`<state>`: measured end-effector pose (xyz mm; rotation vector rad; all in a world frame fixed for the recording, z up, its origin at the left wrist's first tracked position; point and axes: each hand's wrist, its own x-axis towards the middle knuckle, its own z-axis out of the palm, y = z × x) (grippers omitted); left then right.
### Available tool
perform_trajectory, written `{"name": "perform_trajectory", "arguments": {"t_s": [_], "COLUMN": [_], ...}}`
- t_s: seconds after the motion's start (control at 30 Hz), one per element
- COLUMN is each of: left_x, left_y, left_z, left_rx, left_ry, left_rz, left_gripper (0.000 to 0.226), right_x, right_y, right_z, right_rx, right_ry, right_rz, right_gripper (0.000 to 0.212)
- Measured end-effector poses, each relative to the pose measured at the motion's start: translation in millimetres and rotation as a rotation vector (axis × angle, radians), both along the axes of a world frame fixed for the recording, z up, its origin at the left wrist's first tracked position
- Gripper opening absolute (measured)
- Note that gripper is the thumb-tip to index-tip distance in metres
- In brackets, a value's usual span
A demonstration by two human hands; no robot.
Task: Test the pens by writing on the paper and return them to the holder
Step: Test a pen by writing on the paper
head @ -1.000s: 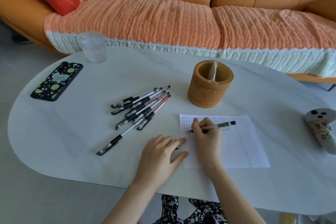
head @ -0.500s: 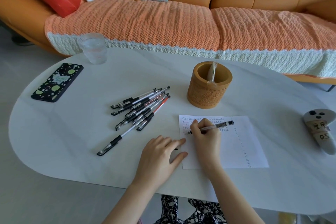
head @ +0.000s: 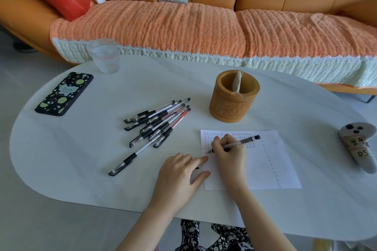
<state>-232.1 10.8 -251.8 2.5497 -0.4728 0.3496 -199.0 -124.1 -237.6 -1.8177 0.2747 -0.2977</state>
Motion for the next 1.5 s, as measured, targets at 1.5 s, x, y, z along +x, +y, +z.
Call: {"name": "perform_trajectory", "arguments": {"t_s": [1.5], "left_x": [-21], "left_y": [-2], "left_z": [83], "left_rx": [-0.663], "left_ry": [0.548], "left_rz": [-0.149], "left_gripper": [0.015], "right_x": [-57], "right_y": [-32], "right_z": [75], "right_rx": [0.317], "right_ry": [0.054], "right_rz": [0.351], "right_gripper": [0.039]}}
